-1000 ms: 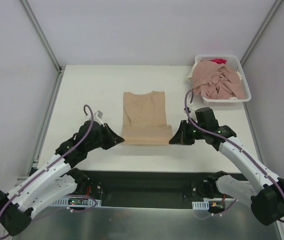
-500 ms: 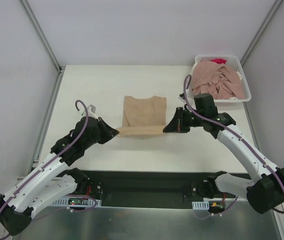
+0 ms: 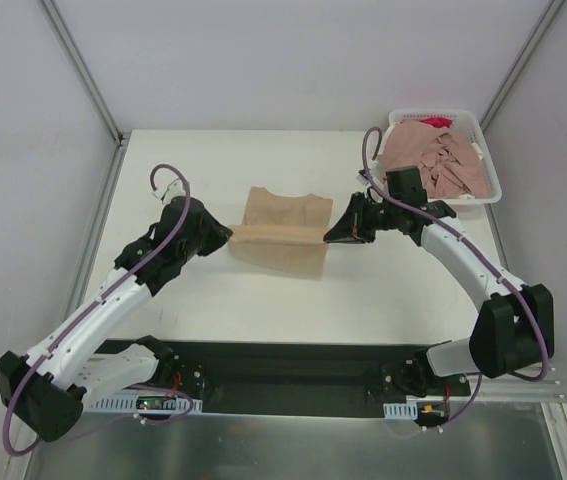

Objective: Fold and stack the t-shirts
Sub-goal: Fold the long partially folded tshirt into a neat square

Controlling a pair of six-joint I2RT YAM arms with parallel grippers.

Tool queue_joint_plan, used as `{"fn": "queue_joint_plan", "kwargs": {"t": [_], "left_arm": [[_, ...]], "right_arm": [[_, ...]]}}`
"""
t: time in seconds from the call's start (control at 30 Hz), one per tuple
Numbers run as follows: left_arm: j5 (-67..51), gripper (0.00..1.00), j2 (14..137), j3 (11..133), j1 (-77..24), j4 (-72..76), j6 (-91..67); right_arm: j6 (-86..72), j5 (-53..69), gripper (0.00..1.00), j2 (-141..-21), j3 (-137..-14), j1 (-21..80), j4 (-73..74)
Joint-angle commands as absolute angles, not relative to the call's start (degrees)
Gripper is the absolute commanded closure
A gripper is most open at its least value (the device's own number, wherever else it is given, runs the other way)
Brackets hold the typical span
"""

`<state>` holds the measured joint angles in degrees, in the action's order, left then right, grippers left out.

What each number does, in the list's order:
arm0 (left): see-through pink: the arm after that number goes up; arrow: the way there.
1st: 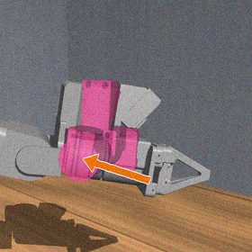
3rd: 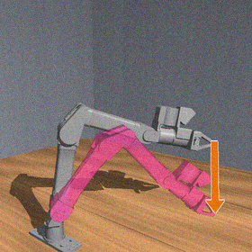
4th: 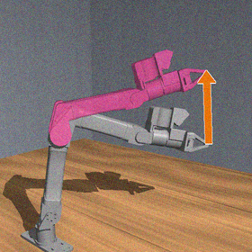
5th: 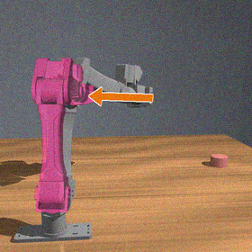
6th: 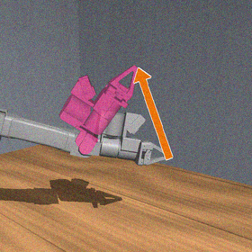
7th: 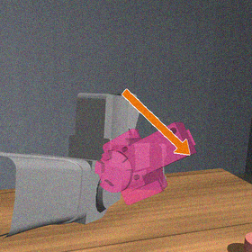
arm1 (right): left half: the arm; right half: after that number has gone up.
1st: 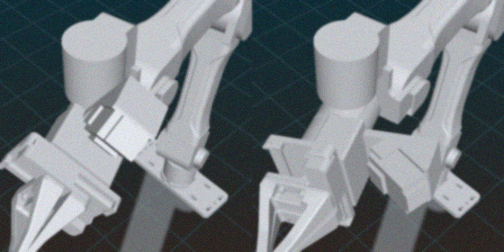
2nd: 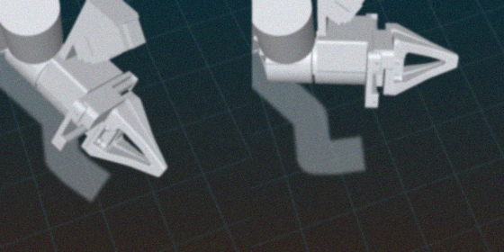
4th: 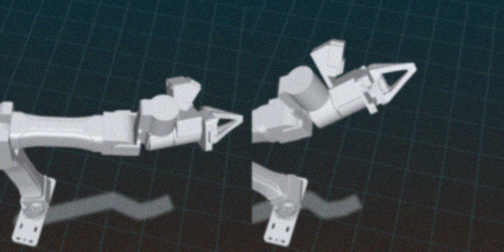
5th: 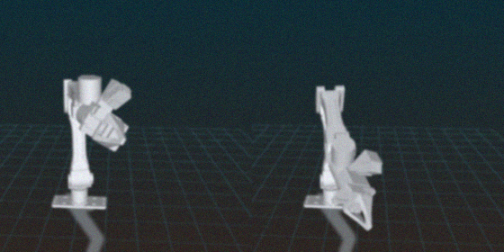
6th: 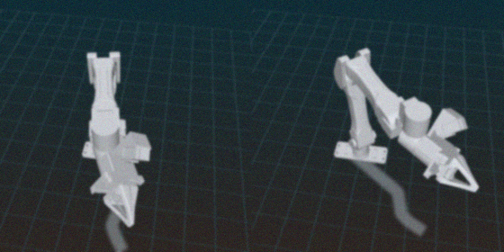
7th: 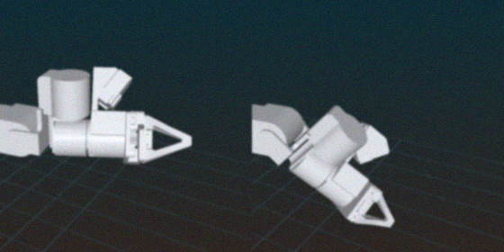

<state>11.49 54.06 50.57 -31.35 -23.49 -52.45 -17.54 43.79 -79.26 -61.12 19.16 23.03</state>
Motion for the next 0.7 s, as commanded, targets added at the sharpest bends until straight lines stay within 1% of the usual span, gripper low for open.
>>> {"fn": "queue_joint_plan", "kwargs": {"t": [0.0,0.13,0.33,0.67], "left_arm": [[17.1,1.0,60.9,57.8,-29.1,-24.0,-46.9],[16.3,1.0,68.5,62.0,-25.8,-23.5,-45.1],[13.7,1.0,76.3,67.1,-23.4,-21.4,-42.9],[9.5,1.0,90.3,78.4,-19.4,-20.1,-40.1]], "right_arm": [[-17.0,42.9,0.99,-81.9,-65.9,17.0,22.0],[-16.9,40.9,0.99,-84.3,-67.4,16.0,22.8],[-15.6,38.9,0.99,-88.5,-71.4,14.1,24.5],[-14.9,39.4,0.99,-101.0,-81.6,11.3,25.2]]}}
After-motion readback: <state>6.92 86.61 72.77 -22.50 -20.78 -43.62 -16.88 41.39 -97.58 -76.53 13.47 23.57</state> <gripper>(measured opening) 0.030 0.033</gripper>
